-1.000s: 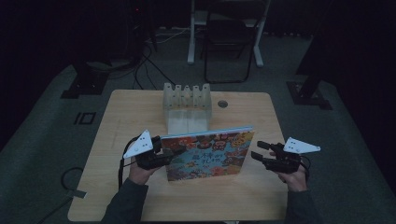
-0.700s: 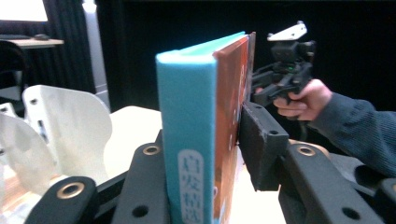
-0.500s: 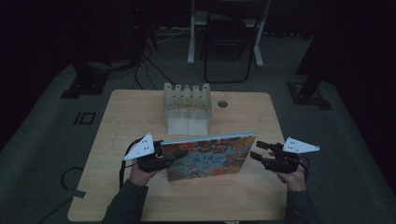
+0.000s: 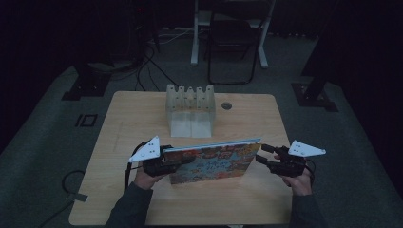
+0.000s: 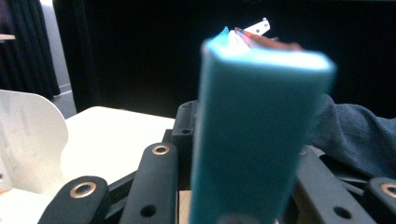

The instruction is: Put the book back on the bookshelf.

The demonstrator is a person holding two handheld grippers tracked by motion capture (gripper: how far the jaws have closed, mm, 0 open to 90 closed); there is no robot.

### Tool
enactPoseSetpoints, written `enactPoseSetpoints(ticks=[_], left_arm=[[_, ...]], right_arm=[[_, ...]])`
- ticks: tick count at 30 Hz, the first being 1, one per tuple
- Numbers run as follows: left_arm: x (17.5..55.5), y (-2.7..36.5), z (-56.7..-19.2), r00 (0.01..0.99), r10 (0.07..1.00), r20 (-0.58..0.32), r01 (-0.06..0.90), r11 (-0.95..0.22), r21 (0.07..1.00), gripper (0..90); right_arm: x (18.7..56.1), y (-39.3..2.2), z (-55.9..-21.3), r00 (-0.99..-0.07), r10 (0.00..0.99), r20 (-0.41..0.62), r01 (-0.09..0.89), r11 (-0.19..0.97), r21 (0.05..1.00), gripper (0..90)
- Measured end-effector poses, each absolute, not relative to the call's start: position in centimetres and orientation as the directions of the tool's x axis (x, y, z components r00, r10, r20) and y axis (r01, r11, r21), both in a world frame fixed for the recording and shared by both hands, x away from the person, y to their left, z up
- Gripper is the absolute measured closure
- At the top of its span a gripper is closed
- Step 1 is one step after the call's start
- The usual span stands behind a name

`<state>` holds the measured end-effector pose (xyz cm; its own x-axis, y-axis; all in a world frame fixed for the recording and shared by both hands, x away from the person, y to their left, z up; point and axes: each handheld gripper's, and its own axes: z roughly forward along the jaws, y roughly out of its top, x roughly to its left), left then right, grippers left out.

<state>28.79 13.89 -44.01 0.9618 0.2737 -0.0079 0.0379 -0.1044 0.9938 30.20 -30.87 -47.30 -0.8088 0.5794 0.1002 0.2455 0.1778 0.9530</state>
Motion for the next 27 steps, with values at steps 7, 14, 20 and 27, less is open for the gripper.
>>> enactPoseSetpoints(ticks=[7, 14, 20, 27], left_arm=[[28.69, 13.47, -44.14, 0.96, 0.28, -0.005, 0.034, -0.098, 0.995, 67.9], [28.4, 13.26, -44.13, 0.954, 0.301, 0.013, 0.022, -0.114, 0.993, 55.8], [28.53, 13.07, -44.35, 0.956, 0.295, -0.01, 0.054, -0.141, 0.989, 49.8], [28.53, 13.1, -44.51, 0.946, 0.324, 0.009, 0.04, -0.144, 0.989, 52.4]], right_arm=[[30.27, -30.74, -47.33, -0.809, 0.579, 0.099, 0.246, 0.18, 0.952, 43.8], [30.26, -30.79, -47.54, -0.808, 0.58, 0.104, 0.251, 0.179, 0.951, 43.8], [30.27, -30.72, -47.73, -0.807, 0.581, 0.108, 0.256, 0.179, 0.95, 43.8], [30.34, -30.72, -48.03, -0.805, 0.582, 0.116, 0.264, 0.175, 0.948, 43.9]])
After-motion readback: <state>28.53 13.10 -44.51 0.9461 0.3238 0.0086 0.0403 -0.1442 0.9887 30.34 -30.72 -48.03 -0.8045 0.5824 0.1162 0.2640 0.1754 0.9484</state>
